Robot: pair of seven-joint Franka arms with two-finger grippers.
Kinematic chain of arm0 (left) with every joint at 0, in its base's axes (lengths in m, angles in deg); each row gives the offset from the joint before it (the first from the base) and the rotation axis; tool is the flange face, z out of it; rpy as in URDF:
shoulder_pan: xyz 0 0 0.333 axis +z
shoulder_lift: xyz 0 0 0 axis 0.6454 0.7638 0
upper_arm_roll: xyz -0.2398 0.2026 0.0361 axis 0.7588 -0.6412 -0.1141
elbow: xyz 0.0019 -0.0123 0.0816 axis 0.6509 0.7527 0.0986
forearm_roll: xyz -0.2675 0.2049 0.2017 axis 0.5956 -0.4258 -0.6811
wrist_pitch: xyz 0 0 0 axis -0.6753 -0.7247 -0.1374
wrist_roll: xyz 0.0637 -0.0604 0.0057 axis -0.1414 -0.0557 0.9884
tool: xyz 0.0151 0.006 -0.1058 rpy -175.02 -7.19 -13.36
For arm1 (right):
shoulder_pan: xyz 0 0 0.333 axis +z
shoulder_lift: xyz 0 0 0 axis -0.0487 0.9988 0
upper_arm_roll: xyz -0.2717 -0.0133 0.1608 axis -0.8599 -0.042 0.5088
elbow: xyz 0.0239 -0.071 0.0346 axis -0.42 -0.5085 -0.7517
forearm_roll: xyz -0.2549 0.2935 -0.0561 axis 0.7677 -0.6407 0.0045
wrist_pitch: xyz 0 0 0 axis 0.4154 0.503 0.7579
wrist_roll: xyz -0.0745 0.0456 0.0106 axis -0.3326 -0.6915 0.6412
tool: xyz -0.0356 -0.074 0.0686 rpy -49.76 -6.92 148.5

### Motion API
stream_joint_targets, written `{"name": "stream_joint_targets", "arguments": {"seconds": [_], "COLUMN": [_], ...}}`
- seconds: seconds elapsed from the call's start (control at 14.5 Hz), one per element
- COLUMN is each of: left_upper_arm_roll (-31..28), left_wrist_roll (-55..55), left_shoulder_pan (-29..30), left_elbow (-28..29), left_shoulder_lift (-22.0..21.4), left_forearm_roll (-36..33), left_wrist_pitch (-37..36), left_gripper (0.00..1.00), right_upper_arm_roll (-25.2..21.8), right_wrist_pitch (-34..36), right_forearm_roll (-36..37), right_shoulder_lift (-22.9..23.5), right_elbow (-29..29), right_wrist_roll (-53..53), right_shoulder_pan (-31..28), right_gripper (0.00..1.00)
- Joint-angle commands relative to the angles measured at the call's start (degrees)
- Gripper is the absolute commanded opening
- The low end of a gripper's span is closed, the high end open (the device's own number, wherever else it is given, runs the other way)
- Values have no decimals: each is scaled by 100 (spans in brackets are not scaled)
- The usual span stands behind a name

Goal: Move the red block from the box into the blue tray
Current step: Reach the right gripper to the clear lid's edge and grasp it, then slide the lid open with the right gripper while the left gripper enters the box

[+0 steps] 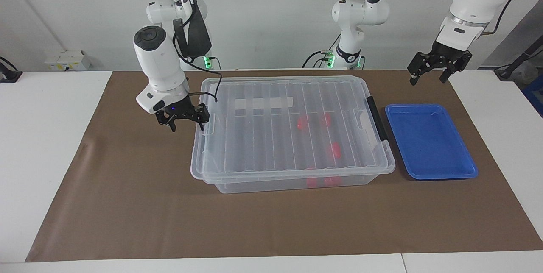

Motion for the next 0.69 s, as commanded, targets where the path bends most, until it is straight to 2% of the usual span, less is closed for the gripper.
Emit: {"name": "stream_joint_targets", "arguments": {"seconds": [0.0,0.14,0.35,0.62], "left_upper_arm_roll": [-34,-17,132,159], "left_wrist_roll": [48,431,2398,3042], "left_shoulder_pan": [-74,-100,-459,-935], "left_elbow": [102,129,242,708], "left_shoulder_lift": [-114,-114,-123,-228], "left_forearm_roll": [-103,-33,-41,-33], "left_wrist_pitch": [154,215,662,1436], "left_gripper": [100,100,100,100], "right_upper_arm_roll": [37,37,37,37], "right_wrist_pitch": [184,325,580,625], "right_forearm_roll": [-129,-129,-129,-129], "right_shoulder_lift": [-190,-234,-296,-314], "right_elbow": [-159,-159,-159,-168], "right_wrist_roll": [-343,-597,-932,-1537], "right_shoulder_pan": [-358,-578,-981,-1457], "right_gripper": [97,97,97,97]}}
